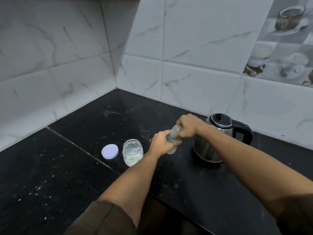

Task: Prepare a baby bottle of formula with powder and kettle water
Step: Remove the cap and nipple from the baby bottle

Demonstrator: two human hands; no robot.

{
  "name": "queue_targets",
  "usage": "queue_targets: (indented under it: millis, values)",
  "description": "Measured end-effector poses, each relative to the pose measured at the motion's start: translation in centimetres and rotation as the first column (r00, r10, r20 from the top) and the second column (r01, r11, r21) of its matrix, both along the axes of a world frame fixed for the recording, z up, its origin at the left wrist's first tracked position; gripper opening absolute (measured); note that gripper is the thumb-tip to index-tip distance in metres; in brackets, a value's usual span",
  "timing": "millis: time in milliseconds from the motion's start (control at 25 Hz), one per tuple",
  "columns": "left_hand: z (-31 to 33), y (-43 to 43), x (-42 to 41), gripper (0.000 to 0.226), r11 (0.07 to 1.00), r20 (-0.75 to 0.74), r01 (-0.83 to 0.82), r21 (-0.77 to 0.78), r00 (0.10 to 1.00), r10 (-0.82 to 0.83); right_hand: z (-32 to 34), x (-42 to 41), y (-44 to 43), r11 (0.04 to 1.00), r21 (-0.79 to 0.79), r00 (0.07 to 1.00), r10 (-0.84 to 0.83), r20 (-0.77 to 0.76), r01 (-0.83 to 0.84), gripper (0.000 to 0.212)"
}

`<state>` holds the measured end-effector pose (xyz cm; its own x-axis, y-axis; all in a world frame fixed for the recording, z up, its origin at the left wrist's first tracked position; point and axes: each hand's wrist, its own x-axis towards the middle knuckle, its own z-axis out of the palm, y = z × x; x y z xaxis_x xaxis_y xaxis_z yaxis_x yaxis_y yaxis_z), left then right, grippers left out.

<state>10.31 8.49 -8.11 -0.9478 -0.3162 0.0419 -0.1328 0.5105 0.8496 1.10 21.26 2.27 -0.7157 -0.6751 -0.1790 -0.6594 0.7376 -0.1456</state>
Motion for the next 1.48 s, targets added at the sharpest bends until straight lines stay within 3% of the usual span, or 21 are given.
queue_targets:
  millis: [120, 320, 520, 720, 920, 1040, 1480]
  values:
    - [0.2, 0.1, -0.1, 0.036, 0.999, 0.004, 0.046, 0.020, 0.999, -0.046, 0.9, -0.2, 0.5, 0.990, 0.061, 0.991, 0.129, 0.018, -0.130, 0.030]
    - [0.3, -0.2, -0.1, 0.046, 0.998, 0.036, 0.058, -0.008, 0.998, -0.057, 2.2, -0.6, 1.3, 0.959, 0.059, 0.961, 0.276, -0.003, -0.276, 0.036]
    - [-0.4, -0.4, 0.5, 0.053, 0.999, 0.021, -0.040, -0.006, 0.999, 0.040, 2.4, -0.5, 2.6, 0.997, -0.055, 0.996, 0.055, 0.074, -0.051, 0.037]
    - [-0.6, -0.5, 0.8, 0.051, 0.992, 0.014, -0.130, -0.006, 0.991, 0.130, 0.1, 0.9, 4.0, 0.997, 0.000, 0.994, -0.076, 0.081, 0.077, 0.039]
    - [-0.9, 0.0, 1.0, 0.051, 0.983, -0.042, -0.183, 0.016, 0.982, 0.183, -4.9, 4.0, 5.9, 0.959, 0.283, 0.985, -0.078, 0.152, 0.033, 0.035]
    - [-1.1, 0.6, 1.1, 0.052, 0.987, -0.058, -0.159, 0.012, 0.986, 0.159, -7.2, 5.6, 6.5, 0.922, 0.387, 0.975, -0.088, 0.203, 0.002, 0.048]
    - [-1.9, 1.0, 1.0, 0.059, 0.996, -0.018, -0.089, 0.002, 0.996, 0.089, -10.0, 7.6, 6.5, 0.883, 0.466, 0.974, -0.050, 0.220, -0.060, 0.070]
